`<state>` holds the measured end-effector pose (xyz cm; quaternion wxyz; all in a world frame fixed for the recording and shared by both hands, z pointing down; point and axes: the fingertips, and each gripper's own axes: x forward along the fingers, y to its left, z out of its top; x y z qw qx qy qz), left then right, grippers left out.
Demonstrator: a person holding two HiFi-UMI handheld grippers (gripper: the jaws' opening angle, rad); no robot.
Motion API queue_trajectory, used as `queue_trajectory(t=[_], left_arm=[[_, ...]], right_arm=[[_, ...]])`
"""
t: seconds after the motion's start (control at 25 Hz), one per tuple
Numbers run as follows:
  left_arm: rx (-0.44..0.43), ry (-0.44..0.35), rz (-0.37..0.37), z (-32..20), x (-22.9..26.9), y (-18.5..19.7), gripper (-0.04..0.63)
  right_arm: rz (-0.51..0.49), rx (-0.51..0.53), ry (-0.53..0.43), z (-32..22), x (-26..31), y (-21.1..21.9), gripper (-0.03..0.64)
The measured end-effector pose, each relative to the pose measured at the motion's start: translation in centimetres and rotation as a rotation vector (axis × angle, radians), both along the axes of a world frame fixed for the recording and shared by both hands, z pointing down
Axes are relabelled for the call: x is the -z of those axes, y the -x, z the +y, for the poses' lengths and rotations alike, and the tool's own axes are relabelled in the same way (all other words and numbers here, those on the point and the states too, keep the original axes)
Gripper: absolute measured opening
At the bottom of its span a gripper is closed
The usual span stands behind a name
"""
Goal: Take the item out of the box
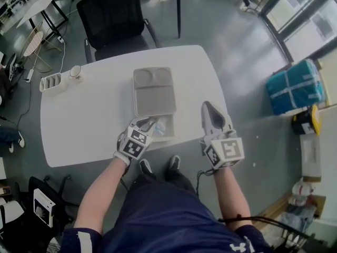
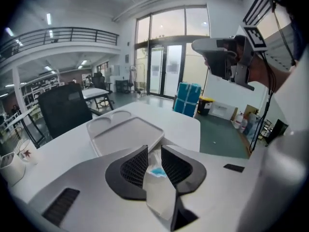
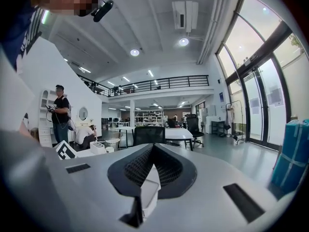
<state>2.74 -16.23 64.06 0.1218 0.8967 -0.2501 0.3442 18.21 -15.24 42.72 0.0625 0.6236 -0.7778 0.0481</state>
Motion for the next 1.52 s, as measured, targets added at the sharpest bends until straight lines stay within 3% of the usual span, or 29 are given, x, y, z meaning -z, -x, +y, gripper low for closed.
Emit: queue_trajectory(t=[0.36,0.76,0.92,1.08,1.2,1.36,1.52], left_arm=[[-0.033,0.119,-0.188,0.1,-5.6,-2.3,0.115],[-0.082,0.156,-0.373,0.1,-9.9,-2.6,0.118],[-0.127,0.185,-0.433,0.7,-10.8,-2.6,0.079],[-0.118,0.282,-0.423,1.2,-10.4,-2.9,0.044],[-0.05,0.308,-0.335,0.1,-9.6,-3.1,0.04],[0.04,0.437,-0.252,1.7,-9.2,-2.3,0.04],[0.055,0.422,-0.222,2.3,-7.5,-1.6,0.04]], right_arm=[[-0.024,0.03,0.028,-1.8,-1.5,-2.9,0.018],[-0.017,-0.041,0.061,-0.5,-2.9,-7.1,0.018],[-0.019,-0.073,0.07,0.4,-3.3,-8.2,0.018],[-0.027,-0.089,0.082,1.0,-3.7,-8.8,0.018],[-0.032,-0.092,0.091,1.1,-4.2,-8.6,0.018],[-0.043,-0.08,0.096,0.8,-4.0,-8.1,0.017],[-0.052,-0.042,0.093,0.1,-3.7,-6.7,0.017]])
